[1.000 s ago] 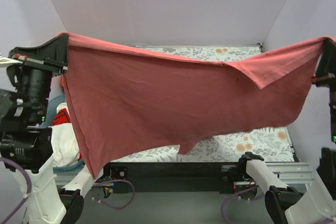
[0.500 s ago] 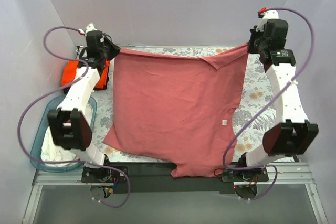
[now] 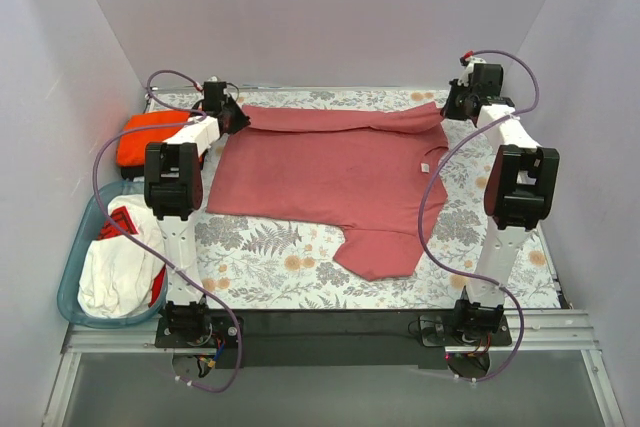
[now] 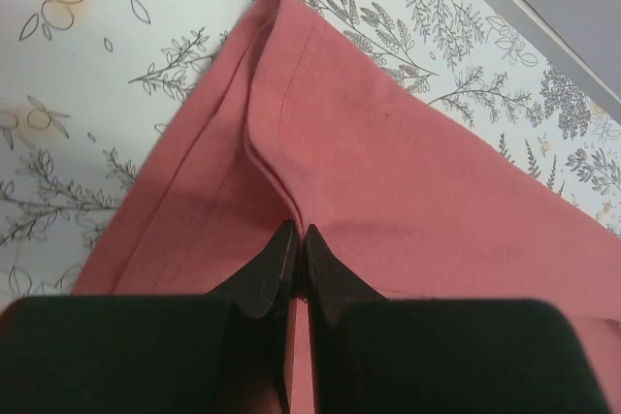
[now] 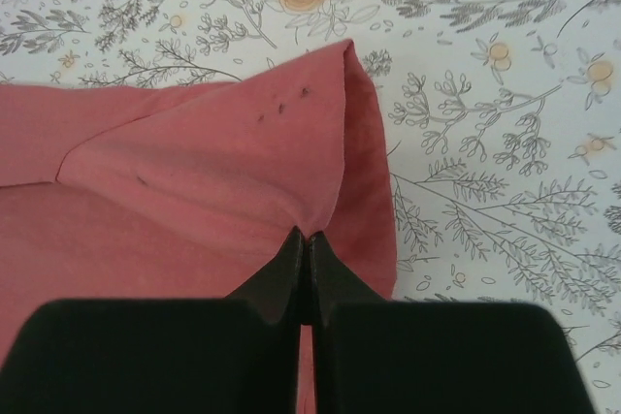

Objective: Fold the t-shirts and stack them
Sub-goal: Fold the tshirt

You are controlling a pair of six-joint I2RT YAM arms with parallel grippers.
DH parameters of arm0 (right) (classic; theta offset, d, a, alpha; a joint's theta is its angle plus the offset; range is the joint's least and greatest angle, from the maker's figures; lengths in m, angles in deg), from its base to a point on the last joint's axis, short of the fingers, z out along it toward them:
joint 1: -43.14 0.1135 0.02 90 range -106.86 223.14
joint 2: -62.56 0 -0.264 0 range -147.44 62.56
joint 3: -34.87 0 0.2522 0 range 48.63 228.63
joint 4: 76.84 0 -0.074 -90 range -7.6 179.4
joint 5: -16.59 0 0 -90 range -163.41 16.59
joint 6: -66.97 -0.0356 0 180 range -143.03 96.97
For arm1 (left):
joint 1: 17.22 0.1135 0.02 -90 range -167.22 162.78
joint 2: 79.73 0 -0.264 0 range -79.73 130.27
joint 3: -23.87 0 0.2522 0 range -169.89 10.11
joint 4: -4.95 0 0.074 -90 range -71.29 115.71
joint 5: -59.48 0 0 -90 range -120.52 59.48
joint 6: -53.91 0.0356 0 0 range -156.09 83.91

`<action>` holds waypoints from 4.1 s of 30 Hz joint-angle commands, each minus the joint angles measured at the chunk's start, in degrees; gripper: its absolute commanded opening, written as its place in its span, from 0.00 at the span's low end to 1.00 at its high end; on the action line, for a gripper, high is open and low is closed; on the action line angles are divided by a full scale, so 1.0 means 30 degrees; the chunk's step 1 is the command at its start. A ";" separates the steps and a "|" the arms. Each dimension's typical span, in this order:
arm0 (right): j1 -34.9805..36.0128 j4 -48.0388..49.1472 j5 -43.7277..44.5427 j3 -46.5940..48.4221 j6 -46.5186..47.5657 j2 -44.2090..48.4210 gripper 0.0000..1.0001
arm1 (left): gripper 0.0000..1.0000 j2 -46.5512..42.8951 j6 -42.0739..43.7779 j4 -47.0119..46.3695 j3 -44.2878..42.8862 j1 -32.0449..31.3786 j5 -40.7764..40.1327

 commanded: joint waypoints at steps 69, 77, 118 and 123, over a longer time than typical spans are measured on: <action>0.0294 -0.0436 -0.4322 -0.6550 -0.3331 0.5290 0.50 | 0.58 -0.1686 0.3322 0.2263 -0.2463 0.0132 -0.3085; 0.2553 0.0061 -0.5375 -0.6694 -0.3710 0.3826 0.46 | 0.49 -0.1719 0.5052 0.1734 -0.1553 -0.0925 -0.4671; 0.6420 -0.3986 0.1739 -1.6019 -0.2541 1.6515 0.38 | 0.45 -2.2463 -0.1631 0.7428 1.6708 -0.2155 -0.1886; 0.6656 -0.3162 0.1623 -1.4636 -0.2099 1.3057 0.33 | 0.46 -2.0617 -0.0340 0.4641 1.5675 -0.2360 -0.1887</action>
